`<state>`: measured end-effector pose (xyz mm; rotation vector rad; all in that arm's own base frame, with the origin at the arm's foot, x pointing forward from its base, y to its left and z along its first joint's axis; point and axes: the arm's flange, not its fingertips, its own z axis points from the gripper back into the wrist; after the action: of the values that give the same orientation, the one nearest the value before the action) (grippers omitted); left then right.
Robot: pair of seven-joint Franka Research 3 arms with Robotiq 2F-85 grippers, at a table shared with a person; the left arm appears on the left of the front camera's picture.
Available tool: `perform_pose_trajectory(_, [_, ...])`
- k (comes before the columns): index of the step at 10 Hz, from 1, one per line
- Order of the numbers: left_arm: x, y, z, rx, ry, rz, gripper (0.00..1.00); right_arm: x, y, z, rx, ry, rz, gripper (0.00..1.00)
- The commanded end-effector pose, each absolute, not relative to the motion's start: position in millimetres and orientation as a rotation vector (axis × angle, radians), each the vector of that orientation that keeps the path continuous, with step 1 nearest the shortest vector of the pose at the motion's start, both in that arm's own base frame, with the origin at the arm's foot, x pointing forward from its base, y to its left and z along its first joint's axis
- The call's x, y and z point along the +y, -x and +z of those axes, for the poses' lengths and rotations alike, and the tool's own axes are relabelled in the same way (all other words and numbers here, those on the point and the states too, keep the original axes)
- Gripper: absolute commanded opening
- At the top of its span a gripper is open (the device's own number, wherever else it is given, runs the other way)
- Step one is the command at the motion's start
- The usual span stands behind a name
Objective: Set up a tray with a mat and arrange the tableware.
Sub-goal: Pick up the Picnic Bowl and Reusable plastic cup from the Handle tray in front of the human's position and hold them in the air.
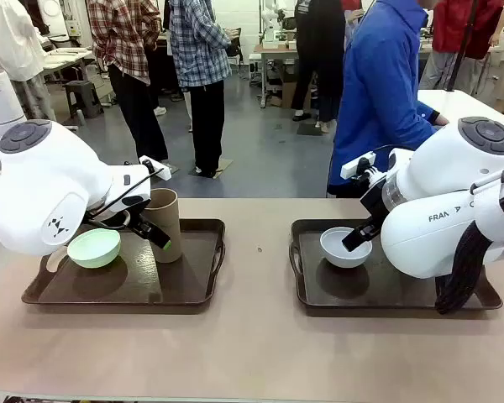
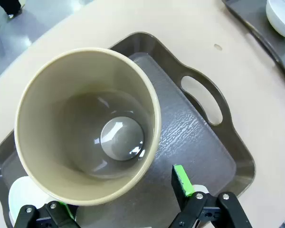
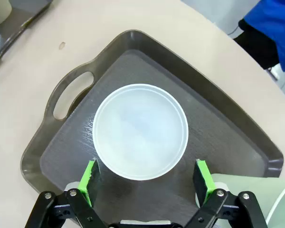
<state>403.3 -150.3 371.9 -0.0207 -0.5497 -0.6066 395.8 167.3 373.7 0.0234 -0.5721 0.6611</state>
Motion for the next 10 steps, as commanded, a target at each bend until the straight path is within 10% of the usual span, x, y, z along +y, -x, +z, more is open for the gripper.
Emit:
perform_pose_trajectory(1, [-150.4, -403.3, 371.8, -0.550, 0.021, -0.607, 1.00, 167.3, -395.7, 373.7, -0.572, -0.023, 0.661, 1.00])
perform_pose_trajectory(10, [-150.4, -403.3, 371.8, -0.550, 0.021, -0.607, 1.00, 167.3, -395.7, 373.7, -0.572, -0.023, 0.661, 1.00])
